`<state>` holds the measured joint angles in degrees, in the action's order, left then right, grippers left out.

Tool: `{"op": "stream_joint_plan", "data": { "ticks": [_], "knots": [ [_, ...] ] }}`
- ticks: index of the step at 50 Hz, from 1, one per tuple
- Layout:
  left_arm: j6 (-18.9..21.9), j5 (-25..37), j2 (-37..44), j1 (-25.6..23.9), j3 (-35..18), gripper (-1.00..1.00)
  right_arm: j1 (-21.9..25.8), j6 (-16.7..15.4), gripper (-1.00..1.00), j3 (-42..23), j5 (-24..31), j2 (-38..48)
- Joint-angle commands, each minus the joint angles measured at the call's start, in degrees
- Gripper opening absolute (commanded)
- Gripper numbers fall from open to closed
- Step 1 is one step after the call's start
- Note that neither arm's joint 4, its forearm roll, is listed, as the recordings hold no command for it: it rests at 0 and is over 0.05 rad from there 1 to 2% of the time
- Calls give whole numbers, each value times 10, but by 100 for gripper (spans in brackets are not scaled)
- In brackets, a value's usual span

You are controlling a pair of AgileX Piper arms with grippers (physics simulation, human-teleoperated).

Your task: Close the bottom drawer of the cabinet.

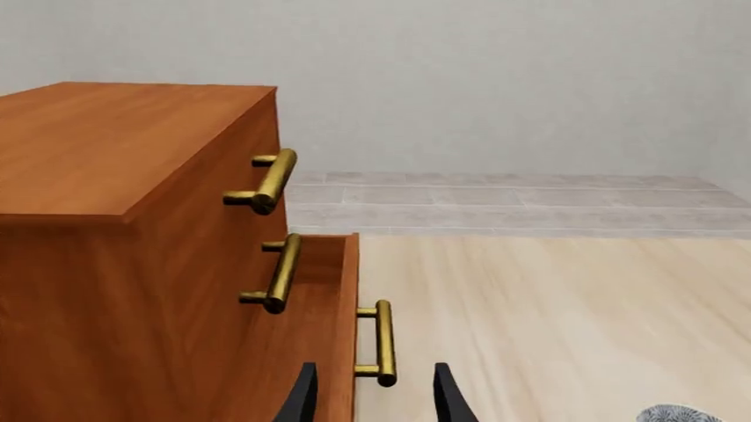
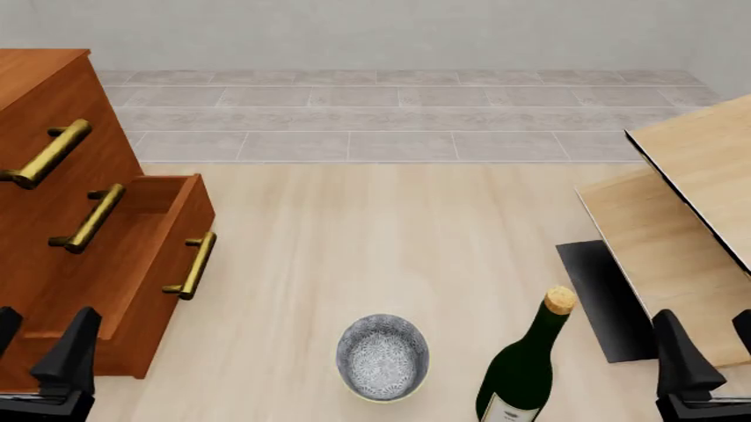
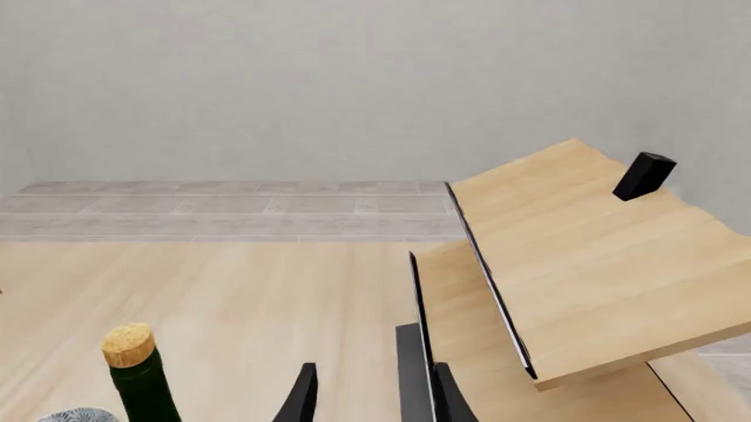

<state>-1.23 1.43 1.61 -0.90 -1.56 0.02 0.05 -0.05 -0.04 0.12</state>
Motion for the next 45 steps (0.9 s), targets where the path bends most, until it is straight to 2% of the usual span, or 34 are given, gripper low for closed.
{"op": "stream_joint_plan", "data": {
  "ticks": [1, 24, 38, 45],
  "knots": [
    [10, -15, -14, 2, 14, 100, 2, 0, 100, -1, -2, 4],
    [-7, -26, 1, -26, 15, 100, 14, -9, 100, -1, -3, 6],
    [-53, -158, 183, -85, 15, 100, 17, -16, 100, -1, -3, 6],
    [-54, -243, 286, -123, 15, 100, 16, -20, 100, -1, -2, 6]
  ]
}}
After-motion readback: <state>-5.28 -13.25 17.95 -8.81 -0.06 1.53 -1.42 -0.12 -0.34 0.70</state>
